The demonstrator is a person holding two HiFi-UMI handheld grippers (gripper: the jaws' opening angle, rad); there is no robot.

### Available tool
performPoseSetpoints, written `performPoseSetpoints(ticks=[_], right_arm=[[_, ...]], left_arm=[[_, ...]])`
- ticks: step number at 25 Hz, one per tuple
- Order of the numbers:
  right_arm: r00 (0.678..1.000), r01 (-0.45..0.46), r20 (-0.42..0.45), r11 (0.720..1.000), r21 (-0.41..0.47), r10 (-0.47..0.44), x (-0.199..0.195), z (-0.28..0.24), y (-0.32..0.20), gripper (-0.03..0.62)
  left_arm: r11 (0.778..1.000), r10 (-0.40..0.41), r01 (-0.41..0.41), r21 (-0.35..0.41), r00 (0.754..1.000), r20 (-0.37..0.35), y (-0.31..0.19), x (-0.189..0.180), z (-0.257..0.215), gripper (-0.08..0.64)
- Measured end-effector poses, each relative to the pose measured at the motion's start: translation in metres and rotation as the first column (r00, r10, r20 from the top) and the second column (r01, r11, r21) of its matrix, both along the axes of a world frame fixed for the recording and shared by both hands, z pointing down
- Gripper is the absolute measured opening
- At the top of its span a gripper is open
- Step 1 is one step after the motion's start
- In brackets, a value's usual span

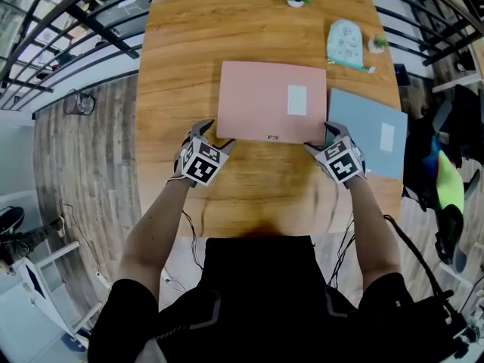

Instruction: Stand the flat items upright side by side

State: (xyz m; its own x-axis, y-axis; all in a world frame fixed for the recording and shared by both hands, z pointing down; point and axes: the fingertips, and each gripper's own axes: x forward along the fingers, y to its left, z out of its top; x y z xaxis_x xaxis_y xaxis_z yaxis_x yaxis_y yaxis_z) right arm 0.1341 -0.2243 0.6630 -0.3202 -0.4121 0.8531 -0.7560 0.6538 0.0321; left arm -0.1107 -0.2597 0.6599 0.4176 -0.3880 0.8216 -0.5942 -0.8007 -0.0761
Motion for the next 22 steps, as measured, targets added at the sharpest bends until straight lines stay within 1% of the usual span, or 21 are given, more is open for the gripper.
performPoseSetpoints(ticks=[3,6,10,13,17,20,22], right_arm=[[1.000,0.027,-0.013,1.000,-0.004,-0.027,-0.003,0.002,-0.001,0.353],[1.000,0.024,0.011,1.000,0.002,-0.024,-0.011,0.001,-0.005,0.353],[1.000,0.025,0.015,1.000,0.005,-0.025,-0.012,-0.001,-0.008,0.354],[1.000,-0.010,0.028,1.000,-0.004,0.010,-0.008,0.001,-0.009,0.365],[0.997,-0.069,0.041,0.996,-0.048,0.071,-0.006,0.006,-0.009,0.379],[0.996,-0.076,0.039,0.995,-0.058,0.078,-0.007,0.009,-0.010,0.382],[0.996,-0.082,0.041,0.994,-0.066,0.085,-0.007,0.009,-0.010,0.382]], left_arm=[[1.000,-0.005,0.005,-0.012,1.000,0.006,0.002,0.000,0.008,0.341],[0.999,-0.041,0.041,-0.026,0.999,0.001,0.002,-0.007,0.011,0.341],[0.999,-0.036,0.037,-0.018,0.999,0.017,0.001,-0.013,0.011,0.341],[0.999,-0.036,0.036,0.003,0.999,0.032,-0.002,-0.015,0.008,0.341],[0.999,-0.005,0.002,0.043,0.999,0.051,-0.003,-0.013,0.006,0.341],[0.999,0.002,-0.003,0.034,0.999,0.047,-0.002,-0.012,0.007,0.339],[1.000,-0.013,0.013,0.022,1.000,0.026,-0.003,-0.011,0.007,0.333]])
